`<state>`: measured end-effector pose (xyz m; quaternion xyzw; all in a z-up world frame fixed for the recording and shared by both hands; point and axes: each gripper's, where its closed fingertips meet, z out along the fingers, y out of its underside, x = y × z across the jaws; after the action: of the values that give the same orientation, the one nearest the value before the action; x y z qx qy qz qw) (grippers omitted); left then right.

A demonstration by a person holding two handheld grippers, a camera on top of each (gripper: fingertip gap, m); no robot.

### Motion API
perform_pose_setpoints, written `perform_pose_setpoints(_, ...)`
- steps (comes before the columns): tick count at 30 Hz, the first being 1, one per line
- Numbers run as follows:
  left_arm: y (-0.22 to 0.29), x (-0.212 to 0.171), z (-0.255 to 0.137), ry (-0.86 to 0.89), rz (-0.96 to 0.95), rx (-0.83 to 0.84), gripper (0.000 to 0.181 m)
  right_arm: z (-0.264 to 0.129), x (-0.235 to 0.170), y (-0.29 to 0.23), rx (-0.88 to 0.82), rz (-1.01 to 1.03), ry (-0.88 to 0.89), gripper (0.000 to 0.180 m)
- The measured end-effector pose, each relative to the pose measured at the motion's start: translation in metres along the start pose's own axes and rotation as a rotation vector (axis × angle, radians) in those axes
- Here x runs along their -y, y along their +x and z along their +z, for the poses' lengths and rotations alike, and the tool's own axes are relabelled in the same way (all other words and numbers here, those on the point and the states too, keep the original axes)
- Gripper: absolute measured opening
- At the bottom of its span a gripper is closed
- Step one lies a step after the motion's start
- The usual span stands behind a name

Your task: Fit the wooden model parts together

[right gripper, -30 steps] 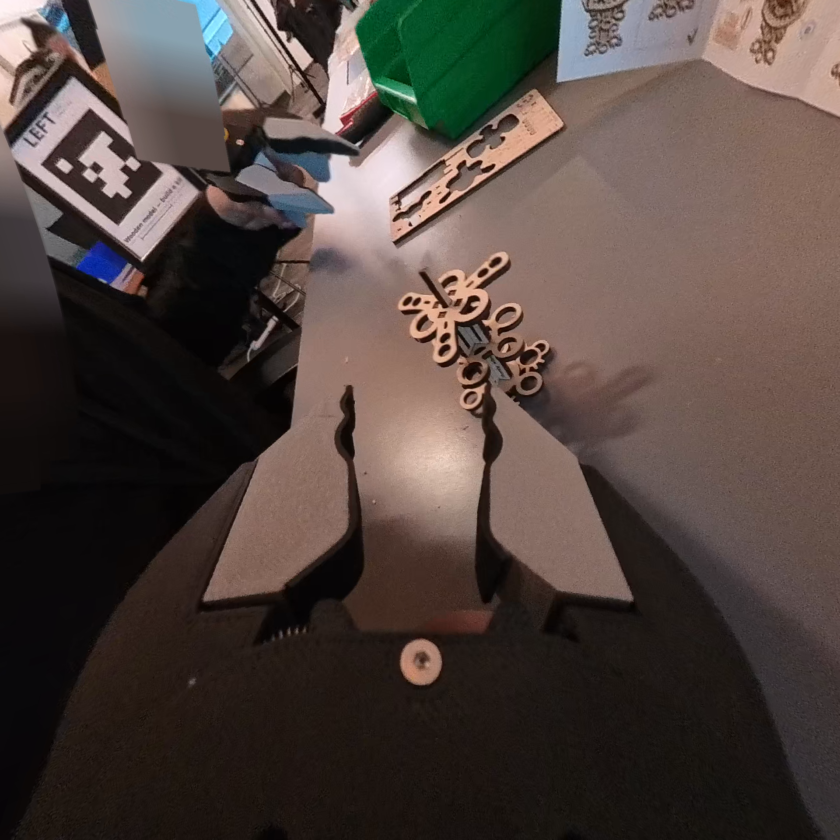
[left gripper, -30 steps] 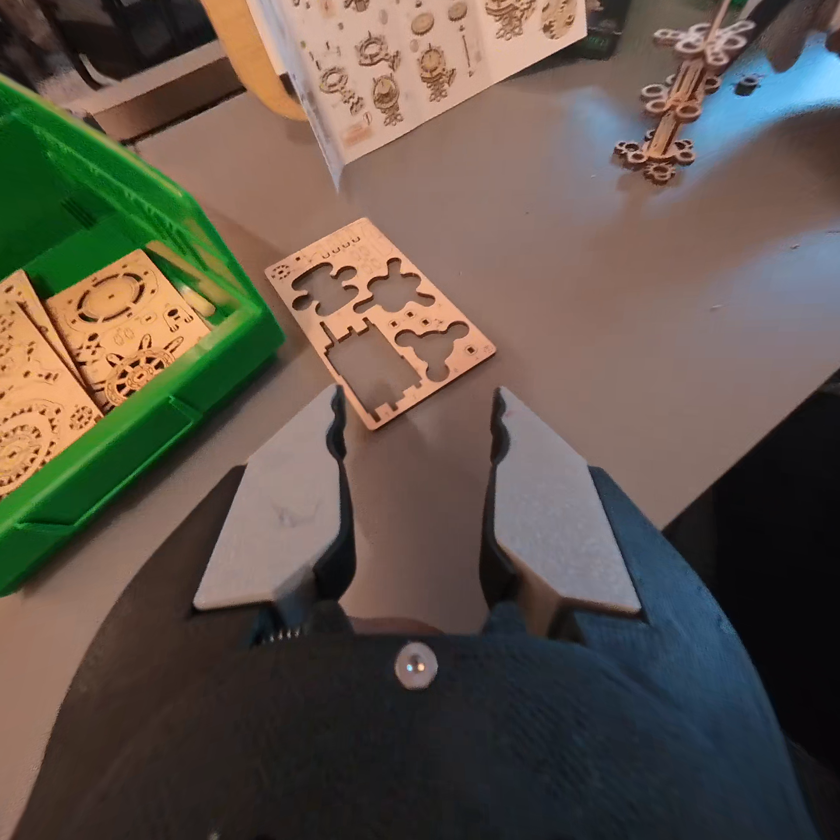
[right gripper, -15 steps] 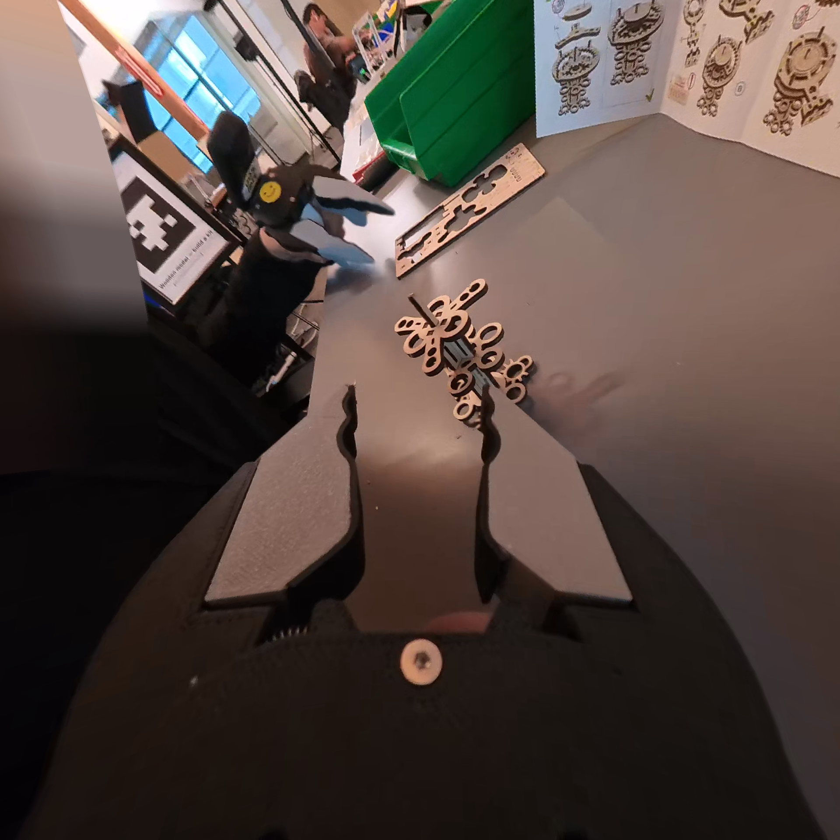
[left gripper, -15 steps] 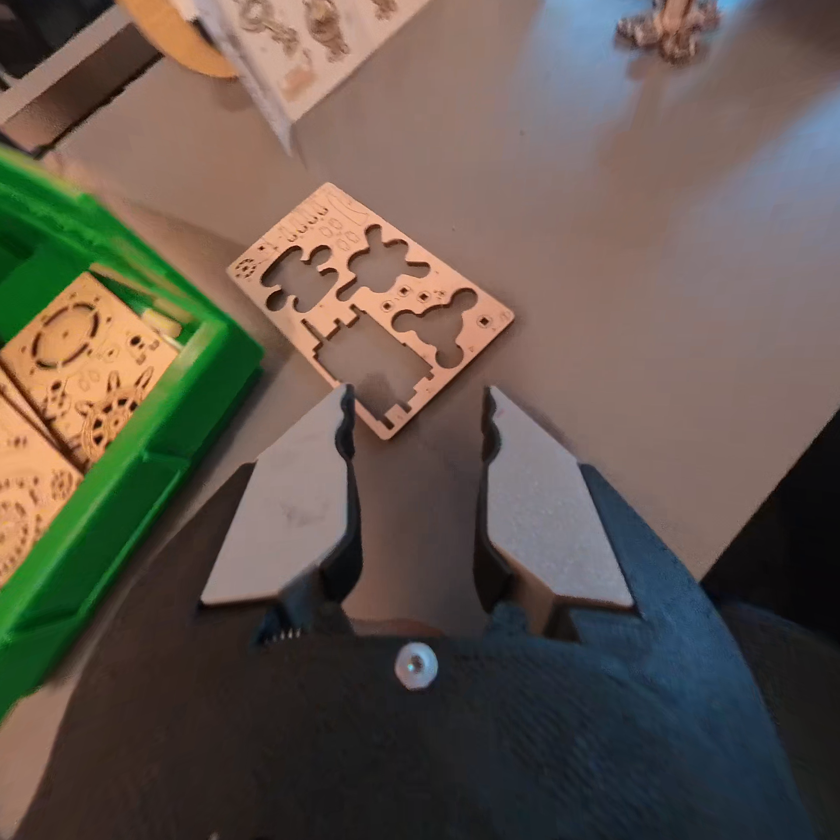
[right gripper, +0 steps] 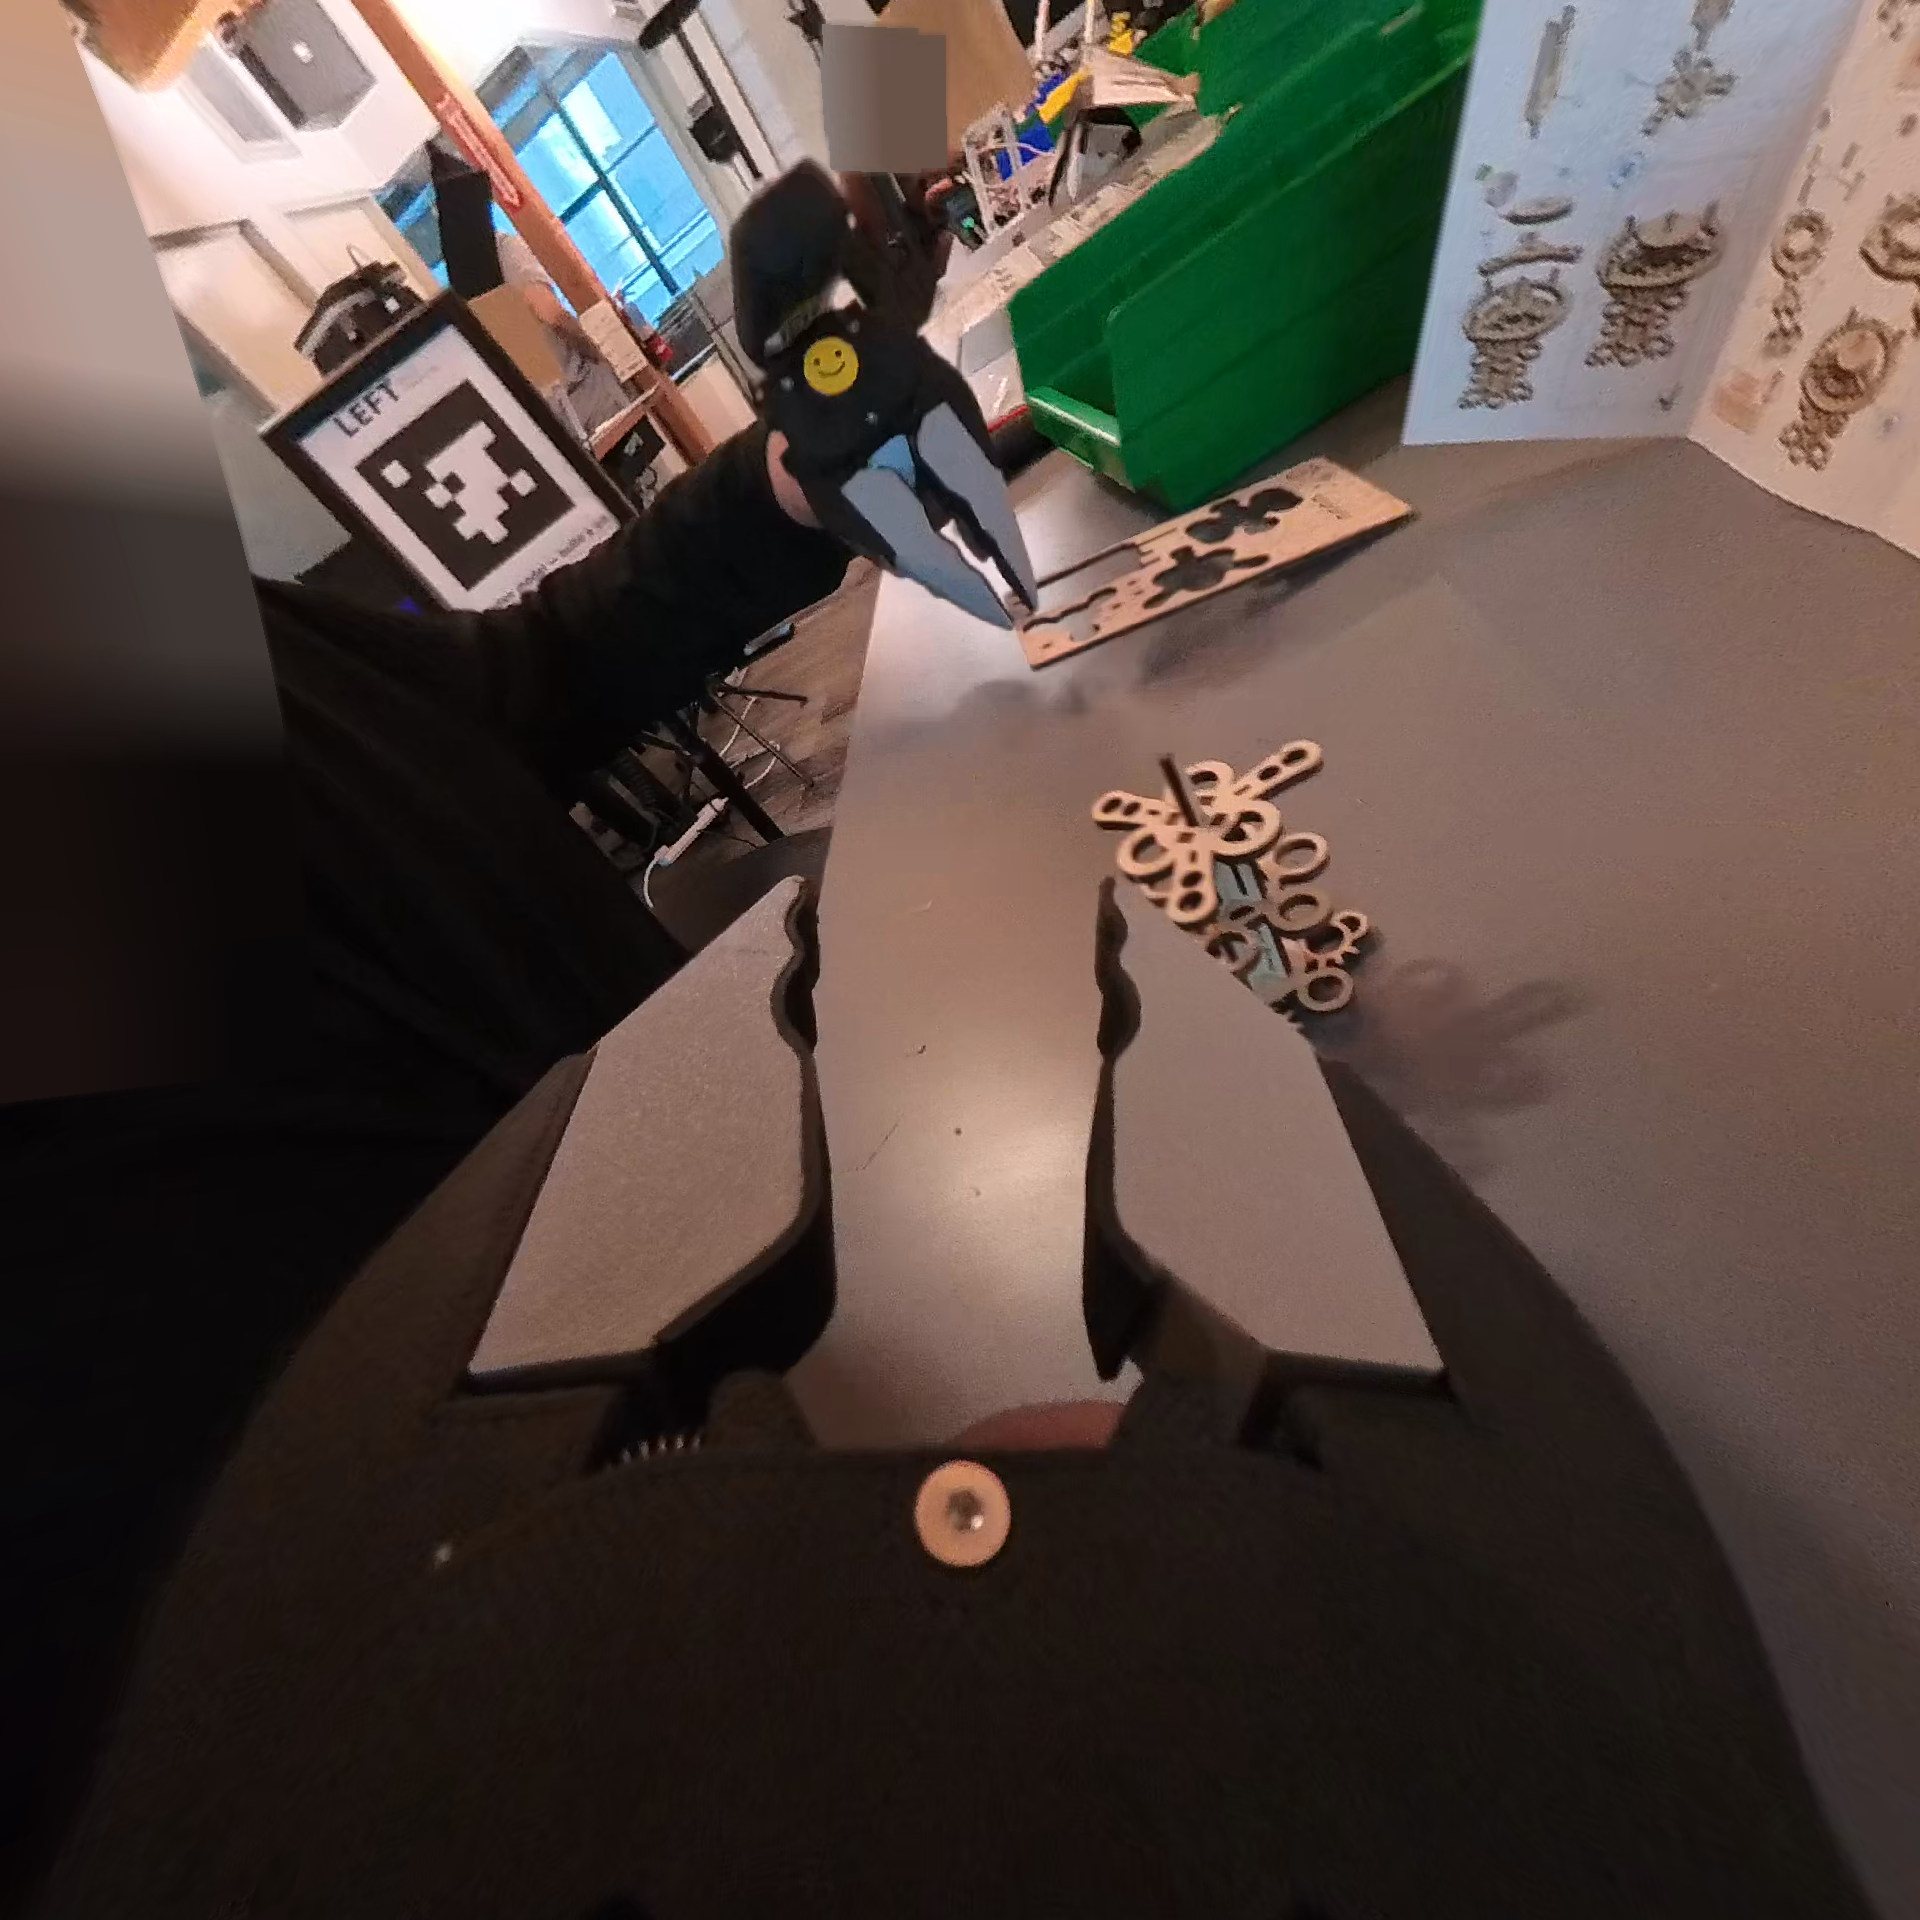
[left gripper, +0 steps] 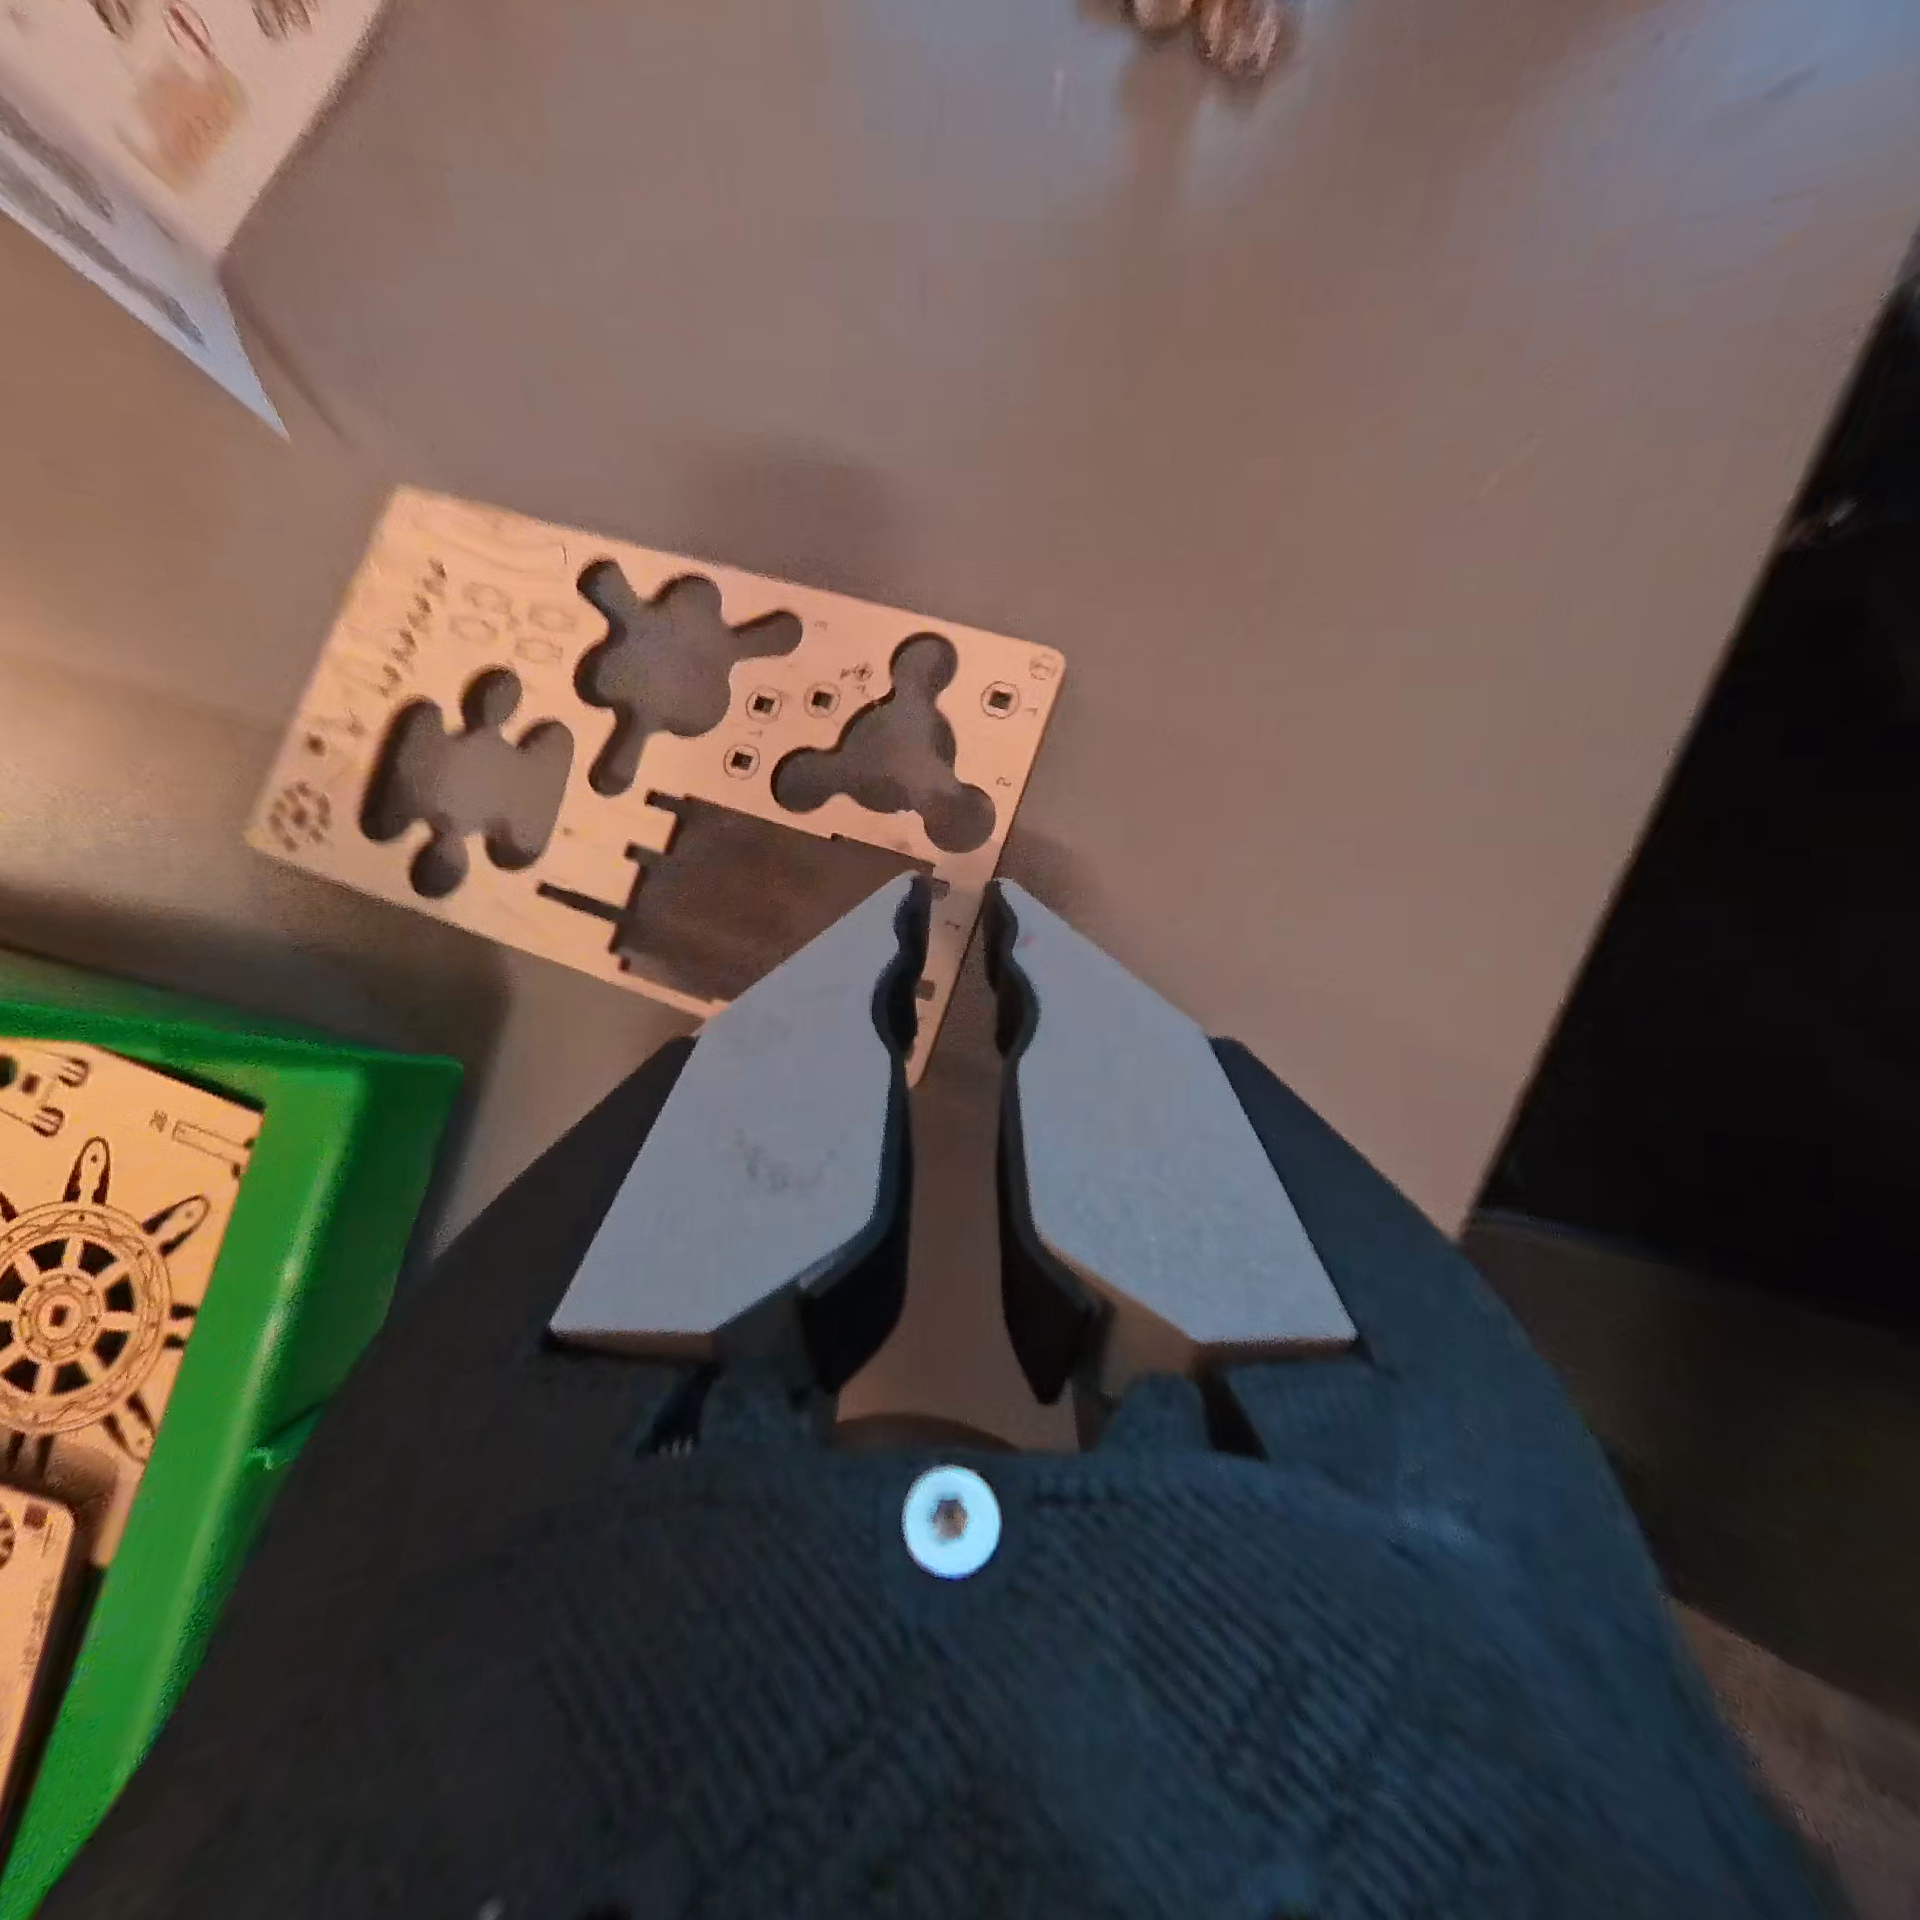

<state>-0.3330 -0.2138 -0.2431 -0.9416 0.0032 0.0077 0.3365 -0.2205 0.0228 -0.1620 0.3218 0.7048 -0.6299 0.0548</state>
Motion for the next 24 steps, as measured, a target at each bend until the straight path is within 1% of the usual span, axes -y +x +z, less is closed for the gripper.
perform_pose_setpoints(1,0.004,0.011,-0.008,0.031,-0.01,-0.007,0.002,0.0,0.001,-0.004,0.001,-0.023,0.0,0.05)
perform_pose_setpoints(4,0.02,0.05,-0.035,0.123,-0.04,-0.046,0.0,0.001,0.004,-0.02,0.034,-0.084,0.008,0.05)
perform_pose_setpoints(7,0.029,0.091,-0.059,0.212,-0.072,-0.072,0.0,0.004,0.003,-0.029,0.069,-0.097,0.009,0.048)
perform_pose_setpoints(8,0.029,0.1,-0.063,0.216,-0.072,-0.064,0.0,0.005,0.002,-0.029,0.068,-0.096,0.004,0.048)
perform_pose_setpoints(9,0.028,0.101,-0.062,0.176,-0.053,-0.039,0.0,0.006,0.0,-0.029,0.065,-0.095,-0.002,0.048)
perform_pose_setpoints(10,0.027,0.093,-0.056,0.1,-0.018,-0.009,0.0,0.007,-0.001,-0.029,0.064,-0.095,-0.007,0.048)
perform_pose_setpoints(11,0.023,0.08,-0.048,0.021,0.003,0.031,0.006,0.008,-0.003,-0.03,0.064,-0.096,-0.011,0.048)
perform_pose_setpoints(12,0.014,0.067,-0.038,-0.04,-0.001,0.081,0.024,0.008,-0.004,-0.031,0.067,-0.096,-0.012,0.048)
perform_pose_setpoints(13,0.005,0.053,-0.028,-0.096,-0.007,0.117,0.037,0.009,-0.005,-0.032,0.072,-0.094,-0.011,0.048)
perform_pose_setpoints(14,-0.003,0.039,-0.019,-0.145,-0.002,0.147,0.043,0.01,-0.007,-0.033,0.078,-0.089,-0.011,0.048)
perform_pose_setpoints(17,-0.018,0.01,0.001,-0.237,0.026,0.16,0.045,0.011,-0.01,-0.032,0.074,-0.082,-0.025,0.048)
perform_pose_setpoints(20,-0.032,-0.009,0.013,-0.337,0.082,0.16,0.035,0.009,-0.006,-0.035,0.099,-0.076,-0.004,0.048)
perform_pose_setpoints(22,-0.041,-0.018,0.015,-0.405,0.12,0.161,0.037,0.007,-0.005,-0.036,0.105,-0.07,0.003,0.047)
perform_pose_setpoints(24,-0.044,-0.019,0.017,-0.426,0.142,0.126,0.038,0.006,-0.004,-0.036,0.107,-0.068,0.006,0.047)
